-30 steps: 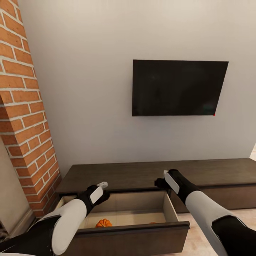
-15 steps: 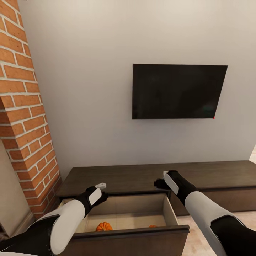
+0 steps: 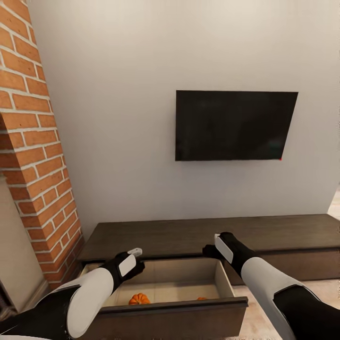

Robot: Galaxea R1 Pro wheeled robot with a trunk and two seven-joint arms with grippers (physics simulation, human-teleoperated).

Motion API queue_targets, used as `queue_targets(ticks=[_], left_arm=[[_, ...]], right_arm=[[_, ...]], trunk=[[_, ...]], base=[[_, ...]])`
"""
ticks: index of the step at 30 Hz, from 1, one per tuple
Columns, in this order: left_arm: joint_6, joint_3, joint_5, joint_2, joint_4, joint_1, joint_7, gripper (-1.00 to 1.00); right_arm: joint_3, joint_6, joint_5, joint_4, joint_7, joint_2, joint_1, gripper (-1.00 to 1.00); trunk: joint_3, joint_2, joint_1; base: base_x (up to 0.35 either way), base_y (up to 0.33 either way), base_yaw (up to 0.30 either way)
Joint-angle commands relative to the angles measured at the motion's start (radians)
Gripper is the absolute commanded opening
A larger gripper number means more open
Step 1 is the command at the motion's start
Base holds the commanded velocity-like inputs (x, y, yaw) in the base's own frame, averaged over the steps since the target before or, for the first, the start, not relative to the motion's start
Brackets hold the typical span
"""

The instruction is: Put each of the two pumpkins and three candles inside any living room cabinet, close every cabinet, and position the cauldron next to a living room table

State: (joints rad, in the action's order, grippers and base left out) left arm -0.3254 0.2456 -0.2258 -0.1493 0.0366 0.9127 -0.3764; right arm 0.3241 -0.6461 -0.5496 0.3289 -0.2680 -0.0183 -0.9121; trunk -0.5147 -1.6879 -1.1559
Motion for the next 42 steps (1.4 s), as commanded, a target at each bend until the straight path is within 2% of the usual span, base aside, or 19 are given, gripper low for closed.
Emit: queue_targets(ticks=[1,9,23,32,42], left_arm=[[0.0,-0.002,-0.01,-0.001,0.001,0.0,-0.006,1.0],[0.021,-0.002,-0.012,-0.002,-0.01,0.0,-0.006,1.0],[0.022,0.0,-0.012,-0.005,-0.014,0.0,-0.007,1.0],[0.022,0.0,-0.012,-0.007,-0.014,0.0,-0.006,1.0],[0.022,0.0,-0.012,-0.006,-0.014,0.0,-0.007,1.0]], right_arm=[[0.007,-0.003,-0.011,0.001,-0.008,0.0,-0.001,1.0],[0.007,-0.003,-0.01,0.001,-0.008,-0.001,-0.001,1.0],[0.009,-0.003,-0.01,-0.013,-0.008,-0.011,-0.001,1.0],[0.009,-0.003,-0.01,-0.013,-0.008,-0.014,-0.001,1.0],[0.007,-0.003,-0.009,-0.013,-0.008,-0.011,-0.001,1.0]], trunk=[[0.002,0.007,0.004],[0.002,0.007,0.004],[0.002,0.007,0.004],[0.002,0.007,0.004],[0.002,0.007,0.004]], base=[[-0.14,0.0,0.0],[-0.086,0.0,0.0],[-0.237,0.0,0.0],[-0.054,0.0,0.0],[-0.198,0.0,0.0]])
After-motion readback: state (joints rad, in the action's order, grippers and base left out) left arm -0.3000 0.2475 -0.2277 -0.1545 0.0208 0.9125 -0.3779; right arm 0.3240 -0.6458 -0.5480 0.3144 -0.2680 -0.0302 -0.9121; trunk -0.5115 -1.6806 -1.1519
